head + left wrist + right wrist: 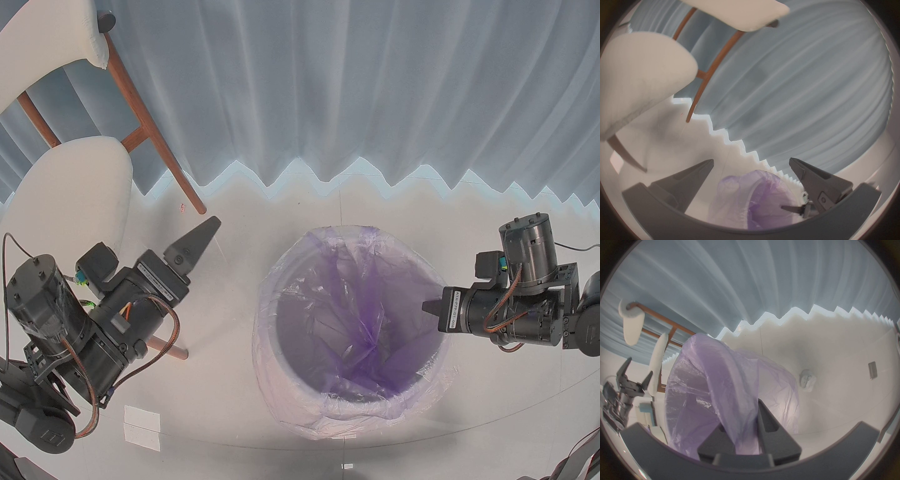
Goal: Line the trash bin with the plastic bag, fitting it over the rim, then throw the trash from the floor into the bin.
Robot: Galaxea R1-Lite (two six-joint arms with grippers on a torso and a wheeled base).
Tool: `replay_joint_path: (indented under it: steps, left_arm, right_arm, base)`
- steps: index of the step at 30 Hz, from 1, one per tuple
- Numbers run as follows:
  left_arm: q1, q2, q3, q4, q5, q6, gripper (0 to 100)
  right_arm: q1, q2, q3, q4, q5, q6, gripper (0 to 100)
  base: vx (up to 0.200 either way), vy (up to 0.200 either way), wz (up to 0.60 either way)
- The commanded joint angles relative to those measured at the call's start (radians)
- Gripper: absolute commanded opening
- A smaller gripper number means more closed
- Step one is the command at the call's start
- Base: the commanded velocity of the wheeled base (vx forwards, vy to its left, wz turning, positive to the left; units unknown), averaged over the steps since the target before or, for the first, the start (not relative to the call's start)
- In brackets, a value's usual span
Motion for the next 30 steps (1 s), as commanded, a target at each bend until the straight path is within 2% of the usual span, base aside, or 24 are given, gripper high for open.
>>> replay_joint_path:
  steps: [1, 3, 5, 6, 7, 8, 10, 11, 12, 22, 27, 30]
  left_arm:
    - [0.024, -0.032, 0.024, 0.001, 0.001, -0.123, 100]
    - [0.057, -0.029, 0.049, 0.001, -0.010, -0.204, 100]
    - [0.058, -0.028, 0.055, 0.001, -0.013, -0.229, 100]
    - [0.057, -0.032, 0.081, 0.001, -0.035, -0.347, 100]
    - [0.057, -0.035, 0.087, 0.001, -0.041, -0.379, 100]
    - [0.061, -0.043, 0.107, 0.001, -0.061, -0.451, 100]
    - [0.067, -0.062, 0.135, -0.001, -0.101, -0.526, 100]
    - [0.067, -0.063, 0.138, -0.001, -0.105, -0.531, 100]
    - [0.075, -0.080, 0.171, 0.002, -0.151, -0.566, 100]
    - [0.093, -0.042, 0.271, -0.004, -0.401, -0.565, 100]
    - [0.095, 0.029, 0.256, -0.010, -0.426, -0.557, 100]
    - [0.093, 0.130, 0.234, -0.058, -0.424, -0.502, 100]
  right_arm:
    - [-0.009, -0.048, 0.008, -0.009, 0.067, 0.063, 0]
    - [-0.010, -0.071, 0.023, -0.009, 0.117, 0.101, 0]
    - [-0.012, -0.077, 0.029, -0.009, 0.128, 0.109, 0]
    - [-0.020, -0.087, 0.049, -0.010, 0.145, 0.124, 0]
    - [-0.023, -0.087, 0.051, -0.010, 0.145, 0.126, 0]
    - [-0.029, -0.087, 0.054, -0.010, 0.147, 0.134, 0]
    - [-0.038, -0.087, 0.052, -0.012, 0.148, 0.143, 0]
    - [-0.038, -0.087, 0.052, -0.012, 0.148, 0.144, 0]
    - [-0.040, -0.088, 0.047, -0.012, 0.154, 0.155, 0]
    - [-0.038, -0.111, 0.041, -0.012, 0.162, 0.212, 0]
    - [-0.038, -0.123, 0.041, -0.012, 0.162, 0.213, 0]
    - [-0.035, -0.140, 0.041, -0.012, 0.162, 0.215, 0]
  base:
    - [0.000, 0.000, 0.00]
    - [0.000, 0.000, 0.00]
    - [0.000, 0.000, 0.00]
    - [0.000, 0.000, 0.00]
    - [0.000, 0.000, 0.00]
    - [0.000, 0.000, 0.00]
    - [0.000, 0.000, 0.00]
    - [0.000, 0.000, 0.00]
    - [0.000, 0.000, 0.00]
    - [0.000, 0.000, 0.00]
    - [0.000, 0.000, 0.00]
    - [0.000, 0.000, 0.00]
